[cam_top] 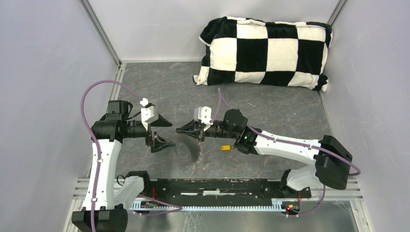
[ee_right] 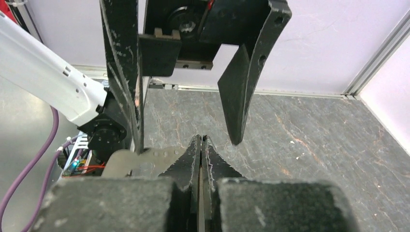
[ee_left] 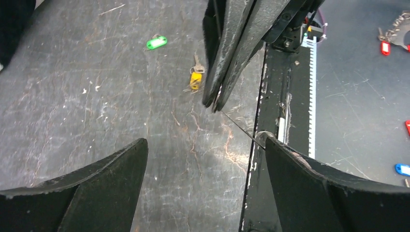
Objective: Put the keys on the keyring
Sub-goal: Pick up the keyring from the center of the board.
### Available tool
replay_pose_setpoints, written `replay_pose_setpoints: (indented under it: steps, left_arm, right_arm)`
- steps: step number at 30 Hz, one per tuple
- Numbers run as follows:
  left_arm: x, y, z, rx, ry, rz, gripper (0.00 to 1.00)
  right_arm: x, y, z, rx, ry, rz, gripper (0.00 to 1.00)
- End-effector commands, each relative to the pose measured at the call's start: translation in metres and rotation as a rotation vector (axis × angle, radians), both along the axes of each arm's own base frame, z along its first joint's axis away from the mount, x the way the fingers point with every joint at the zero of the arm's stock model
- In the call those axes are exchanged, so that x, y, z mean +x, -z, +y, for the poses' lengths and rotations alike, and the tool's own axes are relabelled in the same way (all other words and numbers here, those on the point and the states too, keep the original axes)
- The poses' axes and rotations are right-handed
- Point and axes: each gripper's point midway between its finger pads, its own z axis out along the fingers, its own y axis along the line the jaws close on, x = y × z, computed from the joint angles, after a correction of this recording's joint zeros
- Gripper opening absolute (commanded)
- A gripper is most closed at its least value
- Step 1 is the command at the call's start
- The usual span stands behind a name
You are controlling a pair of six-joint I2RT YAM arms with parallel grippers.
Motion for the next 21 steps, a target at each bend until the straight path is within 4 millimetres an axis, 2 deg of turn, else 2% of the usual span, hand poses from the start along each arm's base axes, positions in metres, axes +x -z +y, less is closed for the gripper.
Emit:
replay_pose_setpoints:
  steps: [1, 6, 14, 21]
  left_arm:
    - [-0.003, -0.022, -0.013, -0.071, 0.05, -0.039, 0.95]
    - [-0.008, -0.014, -0.017, -0.046, 0.069, -0.055, 0.91]
    - [-0.014, -0.037, -0.014, -0.007, 0.061, -0.201, 0.83]
    - [-0.028, -0.05, -0.016, -0.029, 0.092, -0.204, 0.77]
  right_arm:
    - [-0.002, -0.046, 0.009, 0.093, 0.009, -0.05, 0.0]
    - [-0.012, -0.05, 0.012, 0.1, -0.03, -0.037, 0.0]
    - [-0.038, -0.054, 0.002, 0.123, -0.146, 0.032, 0.0]
    - [-0.056, -0.063, -0.008, 0.17, -0.236, 0.12, 0.0]
